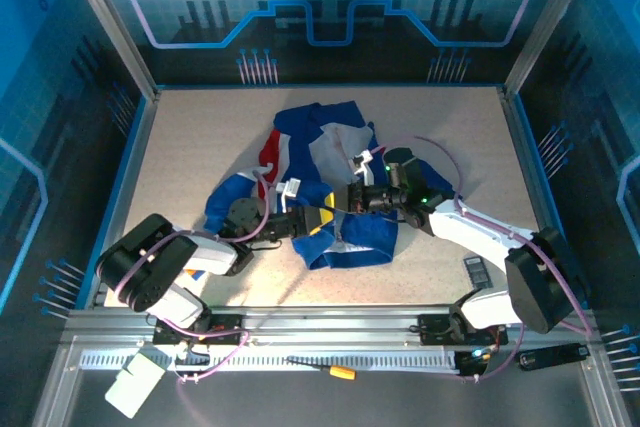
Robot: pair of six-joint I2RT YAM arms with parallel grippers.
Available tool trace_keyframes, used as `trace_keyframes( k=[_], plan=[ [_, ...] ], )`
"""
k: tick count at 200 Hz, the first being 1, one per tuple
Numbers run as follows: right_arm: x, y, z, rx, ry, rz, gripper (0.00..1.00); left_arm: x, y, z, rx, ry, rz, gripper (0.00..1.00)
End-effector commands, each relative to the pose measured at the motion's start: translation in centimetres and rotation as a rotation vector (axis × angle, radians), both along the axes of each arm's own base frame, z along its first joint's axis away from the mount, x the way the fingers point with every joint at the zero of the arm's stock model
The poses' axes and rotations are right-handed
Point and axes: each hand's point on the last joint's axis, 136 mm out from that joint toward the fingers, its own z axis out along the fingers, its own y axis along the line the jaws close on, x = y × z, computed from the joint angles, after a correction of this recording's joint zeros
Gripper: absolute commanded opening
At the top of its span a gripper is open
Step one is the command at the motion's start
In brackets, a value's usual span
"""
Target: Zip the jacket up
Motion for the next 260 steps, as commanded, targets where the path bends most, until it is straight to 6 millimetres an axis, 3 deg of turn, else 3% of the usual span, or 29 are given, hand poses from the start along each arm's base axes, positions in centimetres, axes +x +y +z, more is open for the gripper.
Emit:
trace_keyframes(
  k=[1,38,55,71,89,112,131,169,203,242,260],
  plan=[
    [-0.3,0.3,0.1,0.009,-0.008,0.006,0.0,-0.4,-0.1,0.8,-0.015,-0.047,-0.018,0.24],
    [-0.4,0.2,0.2,0.003,-0.002,0.006,0.0,-0.6,0.2,0.5,-0.006,-0.04,-0.009,0.02],
    [-0.4,-0.1,0.4,-0.015,0.004,-0.005,0.36,-0.4,0.7,0.4,-0.002,-0.041,0.015,0.0],
    [-0.3,-1.6,0.3,-0.088,0.02,-0.048,0.47,-0.1,1.6,0.4,0.005,-0.05,0.051,0.0],
    [-0.4,-4.9,-0.7,-0.242,0.052,-0.142,0.48,0.3,2.8,-0.2,0.046,-0.05,0.097,0.0],
    [-2.2,-9.8,-3.9,-0.515,0.109,-0.221,0.46,0.3,4.0,-1.6,0.189,-0.063,0.139,0.0],
    [-3.4,-11.1,-5.5,-0.678,0.131,-0.203,0.39,0.1,5.3,-2.1,0.347,-0.098,0.175,0.0],
    [-4.7,-8.9,-8.8,-0.873,0.164,-0.103,0.3,-0.6,7.2,-1.9,0.469,-0.164,0.219,0.0],
    [-3.5,-7.2,-10.8,-0.958,0.208,-0.084,0.31,-1.3,7.4,-3.5,0.471,-0.125,0.213,0.0],
    [-1.6,-5.6,-12.3,-0.977,0.233,-0.101,0.32,-1.6,7.5,-3.9,0.459,-0.119,0.213,0.0],
    [-0.9,-5.2,-12.9,-0.995,0.236,-0.099,0.37,-1.8,7.5,-3.9,0.461,-0.125,0.207,0.0]
  ],
)
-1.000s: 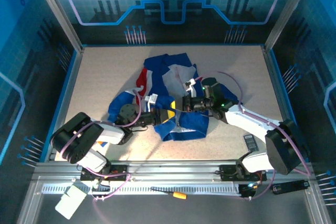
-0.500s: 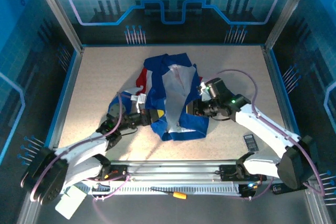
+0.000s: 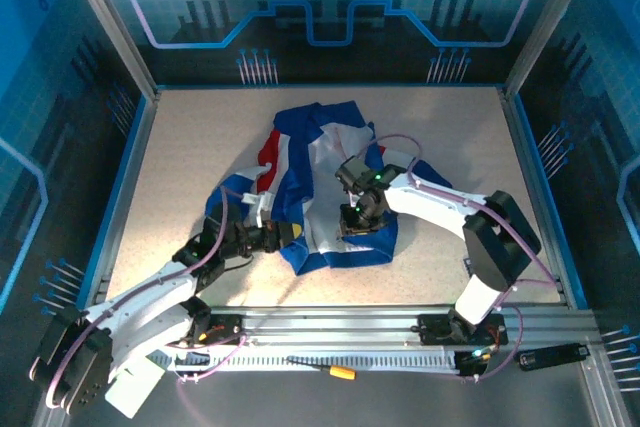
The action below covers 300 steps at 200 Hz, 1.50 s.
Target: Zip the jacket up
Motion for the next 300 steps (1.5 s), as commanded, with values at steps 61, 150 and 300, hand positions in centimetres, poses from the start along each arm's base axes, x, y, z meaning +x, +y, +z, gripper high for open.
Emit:
trace_keyframes(
  k=[61,150,300],
  plan=[
    [1.2,-0.4,-3.4,-0.145,0.035,-0.018,0.39,-0.6,0.5,0.0,0.025,-0.034,-0.01,0.0],
    [-0.5,-1.0,-6.5,-0.134,0.076,0.034,0.22,-1.0,0.9,-0.1,0.026,-0.03,0.0,0.0],
    [-0.8,-0.6,-1.5,-0.044,-0.046,0.118,0.21,-0.6,0.7,0.6,0.016,-0.035,0.011,0.0]
  ],
)
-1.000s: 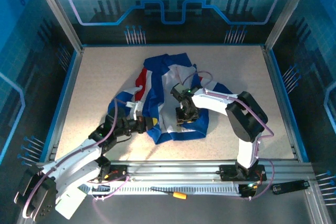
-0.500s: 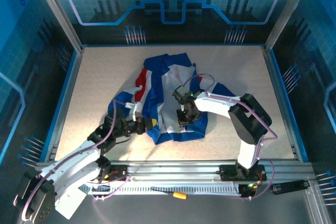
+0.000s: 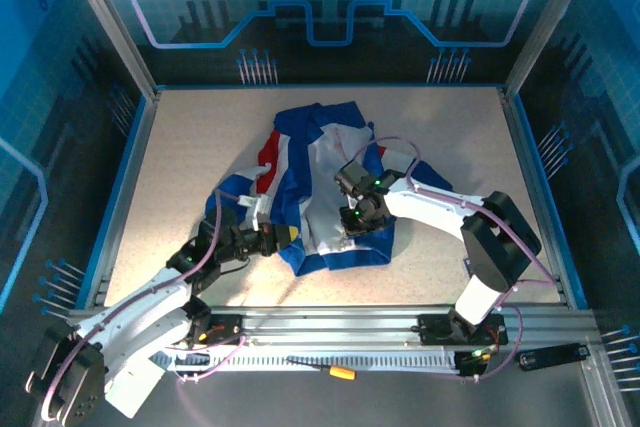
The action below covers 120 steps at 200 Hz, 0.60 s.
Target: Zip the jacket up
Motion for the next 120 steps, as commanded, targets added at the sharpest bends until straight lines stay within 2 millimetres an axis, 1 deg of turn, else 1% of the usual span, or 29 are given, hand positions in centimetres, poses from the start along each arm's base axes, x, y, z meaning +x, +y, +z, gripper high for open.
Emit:
trace_keyframes(
  k=[1,41,58,77,102,120],
  plan=[
    [-1.3,-0.2,-0.8,-0.025,0.05,0.027,0.21,0.1,0.1,0.0,0.006,-0.003,0.009,0.0],
    [-1.4,0.1,-1.6,-0.028,0.082,0.029,0.21,0.1,0.2,-0.1,0.01,0.0,0.01,0.0],
    [-1.6,0.3,-2.1,-0.033,0.098,0.031,0.25,0.1,0.2,-0.1,0.01,0.001,0.009,0.0],
    [-1.6,0.7,-2.3,-0.033,0.106,0.037,0.26,0.1,0.2,-0.1,0.012,0.002,0.009,0.0],
    [-1.3,0.8,-1.7,-0.047,0.091,0.032,0.28,0.1,0.2,-0.3,0.019,0.006,0.007,0.0],
    [-1.1,0.7,-0.7,-0.067,0.06,0.036,0.34,0.0,0.2,-0.4,0.02,0.007,0.006,0.0]
  ],
)
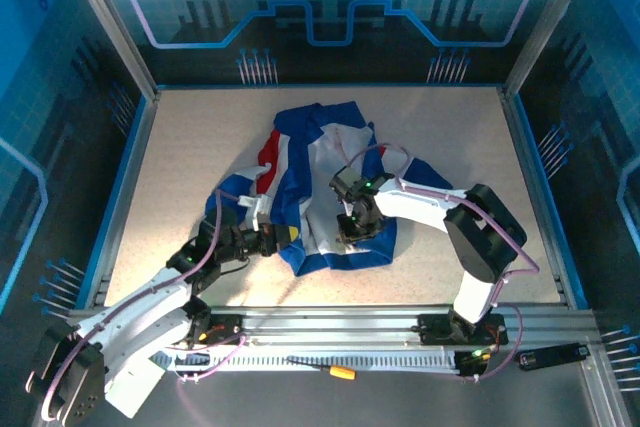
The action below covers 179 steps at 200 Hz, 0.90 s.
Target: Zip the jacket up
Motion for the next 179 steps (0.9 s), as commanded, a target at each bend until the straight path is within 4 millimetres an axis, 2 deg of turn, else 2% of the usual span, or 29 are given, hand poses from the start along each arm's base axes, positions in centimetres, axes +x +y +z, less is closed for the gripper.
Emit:
trace_keyframes(
  k=[1,27,73,97,135,179],
  plan=[
    [0.1,0.4,1.7,-0.02,-0.029,0.016,0.34,0.1,0.2,-0.2,0.016,0.0,0.007,0.0],
    [0.2,0.0,2.8,-0.045,-0.041,-0.025,0.38,0.2,0.2,-0.2,0.02,-0.003,0.007,0.0],
    [0.4,0.7,2.2,-0.019,-0.008,-0.151,0.33,0.2,0.0,-0.4,0.02,-0.002,-0.003,0.0],
    [1.3,1.2,1.9,0.005,-0.013,-0.191,0.33,0.1,0.0,-0.5,0.02,0.0,-0.008,0.0],
    [3.1,1.6,2.1,0.007,-0.036,-0.224,0.4,-0.2,-0.1,-0.5,0.017,0.001,-0.016,0.0],
    [4.5,0.6,0.8,-0.1,-0.026,-0.233,0.43,-0.2,0.0,-0.6,0.017,-0.002,-0.016,0.0]
  ],
)
